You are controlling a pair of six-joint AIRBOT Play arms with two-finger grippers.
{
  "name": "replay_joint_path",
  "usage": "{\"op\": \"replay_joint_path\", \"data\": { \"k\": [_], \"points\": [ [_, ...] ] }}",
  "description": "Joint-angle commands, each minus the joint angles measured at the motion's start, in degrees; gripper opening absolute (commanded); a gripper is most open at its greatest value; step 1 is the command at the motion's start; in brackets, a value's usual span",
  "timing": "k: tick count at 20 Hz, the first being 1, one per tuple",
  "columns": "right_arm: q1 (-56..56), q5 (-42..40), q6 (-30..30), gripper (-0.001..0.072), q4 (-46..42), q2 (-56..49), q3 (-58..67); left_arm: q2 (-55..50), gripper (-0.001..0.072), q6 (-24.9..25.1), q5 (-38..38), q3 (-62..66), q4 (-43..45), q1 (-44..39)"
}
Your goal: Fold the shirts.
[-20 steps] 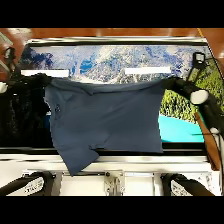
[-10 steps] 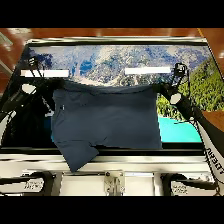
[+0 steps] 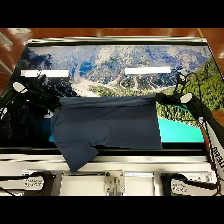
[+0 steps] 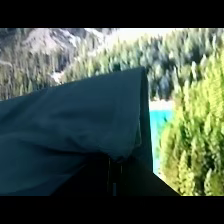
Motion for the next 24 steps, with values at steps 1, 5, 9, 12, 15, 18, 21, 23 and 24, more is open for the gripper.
{"op": "replay_joint_path", "data": {
  "k": [1,5,9,12,15,18,21,23,24],
  "points": [
    [-2.7,9.9,4.4,0.0066,-0.7,-1.4,0.0,-1.4,0.0035,-3.2,-10.2,0.3,6.2,0.3],
    [0.3,10.4,4.4,0.0067,-0.6,-3.7,0.0,-3.3,0.0035,-6.3,-8.6,0.3,6.2,-1.6],
    [0.7,11.1,4.6,0.0270,-0.6,-4.0,0.0,-4.1,0.0243,-9.2,-9.9,0.6,6.3,-1.5],
    [-2.0,17.8,3.6,0.0577,-2.2,0.2,0.0,-3.4,0.0554,-9.0,-18.4,4.1,10.1,0.3],
    [-7.7,30.5,3.8,0.0577,-12.6,7.6,0.0,0.3,0.0554,-8.0,-27.8,5.8,11.7,6.0],
    [-17.0,45.9,0.9,0.0576,-16.2,13.2,-0.3,7.5,0.0596,-5.7,-32.3,-0.3,6.3,14.2],
    [-26.2,51.7,-4.4,0.0576,-9.2,16.0,-2.8,17.9,0.0600,-2.0,-28.5,-19.0,-2.9,22.0],
    [-29.4,51.5,-5.2,0.0576,-5.7,16.7,-4.3,22.8,0.0584,0.3,-26.2,-30.4,-3.1,25.1],
    [-29.7,51.4,-5.2,0.0576,-5.2,16.7,-4.5,24.2,0.0584,0.9,-24.7,-34.7,-3.1,26.1]
  ]
}}
